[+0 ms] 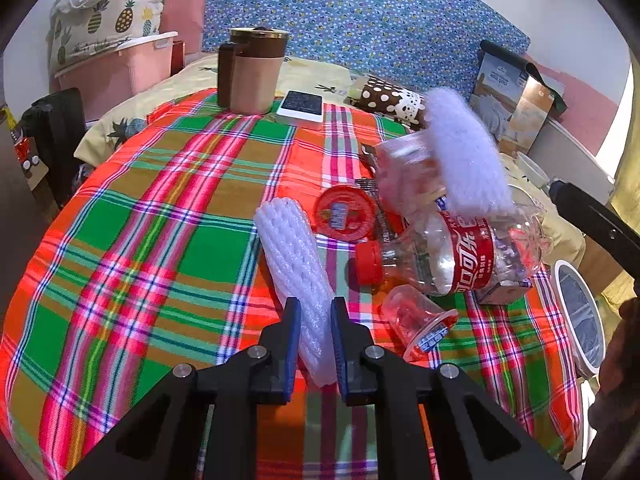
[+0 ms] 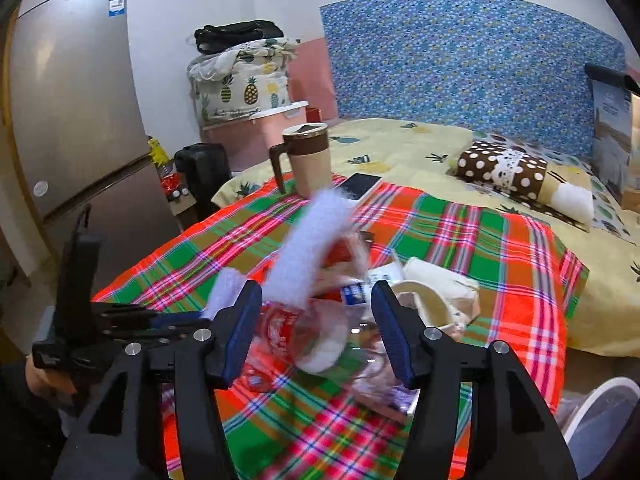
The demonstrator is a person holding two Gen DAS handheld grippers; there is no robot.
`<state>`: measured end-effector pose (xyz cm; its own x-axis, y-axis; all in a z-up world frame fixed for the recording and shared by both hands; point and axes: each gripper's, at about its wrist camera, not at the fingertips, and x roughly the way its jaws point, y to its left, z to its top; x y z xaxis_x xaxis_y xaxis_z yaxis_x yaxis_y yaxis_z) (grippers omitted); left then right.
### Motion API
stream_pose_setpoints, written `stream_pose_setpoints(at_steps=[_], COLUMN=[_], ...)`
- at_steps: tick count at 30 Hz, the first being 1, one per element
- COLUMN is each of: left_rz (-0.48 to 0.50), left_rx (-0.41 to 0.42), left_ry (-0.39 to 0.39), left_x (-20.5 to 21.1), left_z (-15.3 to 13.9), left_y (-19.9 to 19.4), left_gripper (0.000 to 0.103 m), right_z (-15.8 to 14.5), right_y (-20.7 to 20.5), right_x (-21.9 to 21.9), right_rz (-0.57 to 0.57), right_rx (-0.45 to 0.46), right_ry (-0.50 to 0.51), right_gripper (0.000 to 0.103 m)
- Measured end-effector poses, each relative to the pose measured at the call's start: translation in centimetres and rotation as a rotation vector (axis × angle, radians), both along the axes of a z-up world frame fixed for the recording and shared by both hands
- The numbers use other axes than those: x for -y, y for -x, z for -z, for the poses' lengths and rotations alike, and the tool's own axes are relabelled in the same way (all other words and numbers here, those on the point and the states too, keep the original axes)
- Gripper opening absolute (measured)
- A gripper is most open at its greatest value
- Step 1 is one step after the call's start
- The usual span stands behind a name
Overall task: Collect trash
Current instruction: 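Lift the Coca-Cola bottle with the right tool while the left tool grasps a white foam net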
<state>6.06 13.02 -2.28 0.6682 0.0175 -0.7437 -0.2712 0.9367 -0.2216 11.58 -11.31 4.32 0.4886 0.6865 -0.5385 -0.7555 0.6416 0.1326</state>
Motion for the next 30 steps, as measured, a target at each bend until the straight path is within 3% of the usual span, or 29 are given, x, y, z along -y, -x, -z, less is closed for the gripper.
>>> stream_pose_setpoints(at_steps=[6,9,11,14,23,30], left_rz=[-0.006,0.002,0.005,0.005,-0.003,-0.005], left_rx=[0.000,0.003,0.002,0.000,-0.002,0.003], left_ry=[0.006,0.005,0.004,0.006,-0.001,-0.004], left_x=[-0.5,-0.5,-0.5,-0.5,-0.4,-0.2], left_z=[0.1,0.0,0.0,0.1,-0.2,-0.4], left_y=[0.4,0.7,0.8,0.9,2.1,3.6], left_gripper=[0.016,0.016,0.016,0.016,0.016,0.016], right_z=[1.3,1.0,1.3,2.3,3.3,3.0], right_y=[-1.7,-2.4,-3.3,-3.6,2.2,2.7], right_x=[-0.3,0.3,0.4,0.2,-0.8,-1.7], right_rz=[-0.044,-0.075,-0.111,-0.166,-0.373,-0.302], right_rx=[-0.026,-0.030,-0.072,-0.122,-0.161,-0.111], right_ry=[0.066,0.027,0.021,0.030,0.132,0.133], right_gripper=[0.060,0.062,0.068,0.068,0.068,0.068])
